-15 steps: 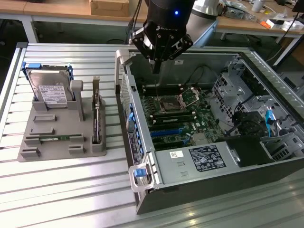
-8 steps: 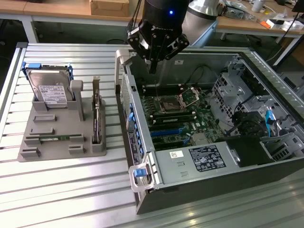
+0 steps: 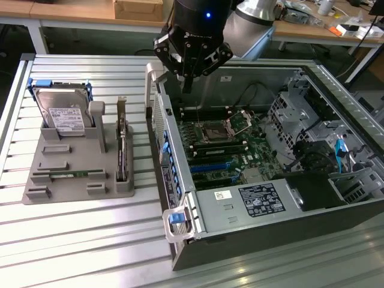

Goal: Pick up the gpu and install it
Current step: 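Reach for the gpu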

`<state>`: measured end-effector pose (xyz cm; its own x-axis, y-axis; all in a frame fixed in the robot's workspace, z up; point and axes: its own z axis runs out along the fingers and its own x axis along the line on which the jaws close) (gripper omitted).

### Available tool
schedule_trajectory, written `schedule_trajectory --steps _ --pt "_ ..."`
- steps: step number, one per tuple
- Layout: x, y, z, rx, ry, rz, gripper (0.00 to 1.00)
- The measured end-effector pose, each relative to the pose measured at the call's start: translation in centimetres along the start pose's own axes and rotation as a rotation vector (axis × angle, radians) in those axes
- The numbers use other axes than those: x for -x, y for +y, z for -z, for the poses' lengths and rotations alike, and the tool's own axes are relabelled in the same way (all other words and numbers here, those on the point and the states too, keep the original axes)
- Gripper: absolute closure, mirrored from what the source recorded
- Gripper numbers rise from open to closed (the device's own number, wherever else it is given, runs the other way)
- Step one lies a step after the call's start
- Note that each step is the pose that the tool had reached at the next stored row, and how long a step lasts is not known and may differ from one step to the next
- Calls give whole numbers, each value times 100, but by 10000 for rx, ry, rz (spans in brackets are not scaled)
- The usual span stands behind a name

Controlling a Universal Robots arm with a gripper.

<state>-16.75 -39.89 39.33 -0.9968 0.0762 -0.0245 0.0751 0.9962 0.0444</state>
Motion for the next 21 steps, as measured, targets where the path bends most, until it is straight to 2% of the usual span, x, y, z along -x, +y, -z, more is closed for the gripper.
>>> schedule_trajectory --steps 21 --pt "-267 -20 8 0 0 0 89"
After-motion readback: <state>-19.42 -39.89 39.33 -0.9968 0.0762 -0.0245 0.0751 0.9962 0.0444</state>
